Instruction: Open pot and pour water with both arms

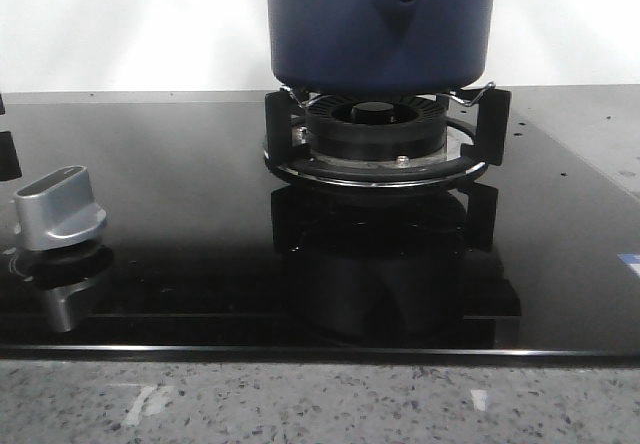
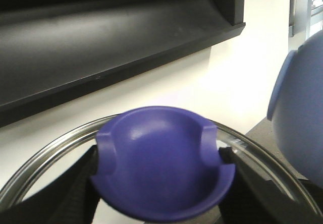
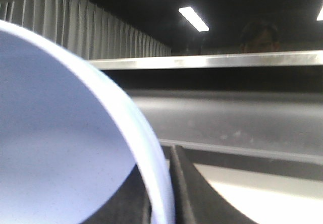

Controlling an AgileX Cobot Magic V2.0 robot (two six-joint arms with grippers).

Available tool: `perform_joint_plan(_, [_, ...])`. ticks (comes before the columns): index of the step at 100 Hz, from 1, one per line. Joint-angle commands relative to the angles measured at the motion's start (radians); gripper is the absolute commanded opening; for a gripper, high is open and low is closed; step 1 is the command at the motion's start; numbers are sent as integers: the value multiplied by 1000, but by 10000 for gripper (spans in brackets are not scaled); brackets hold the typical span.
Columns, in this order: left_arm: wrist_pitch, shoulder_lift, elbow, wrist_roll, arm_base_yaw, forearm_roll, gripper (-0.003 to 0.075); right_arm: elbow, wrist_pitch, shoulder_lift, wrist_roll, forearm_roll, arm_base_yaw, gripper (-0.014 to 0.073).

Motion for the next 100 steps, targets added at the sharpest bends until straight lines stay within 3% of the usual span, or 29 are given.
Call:
perform_joint_plan(1, [-3,-48,-34,-7,1,-87,302,-24,-52,-41,-5,-4,-1,-67])
perform_joint_plan(20, [-3,-48,-34,-7,1,-87,302,-26,8,-41,-5,-4,-1,-67])
perform_joint_plan(39, [4,-48,-34,-7,-1,-87,302,-89,247,-61,-5,-4,-1,-67])
perform_joint_plan(53, [14,-48,-34,-7,-1,-106,302,-182,565,-98,-5,-2,-4,-67])
perform_joint_plan(77, [41,-46,-34,-7,-39,-122,302,-410,1239,-130,-5,74,-45,-67])
perform_joint_plan(100, [30,-42,-34,-7,-140,-122,302,-548,1707,-130,74,128,-220,-67])
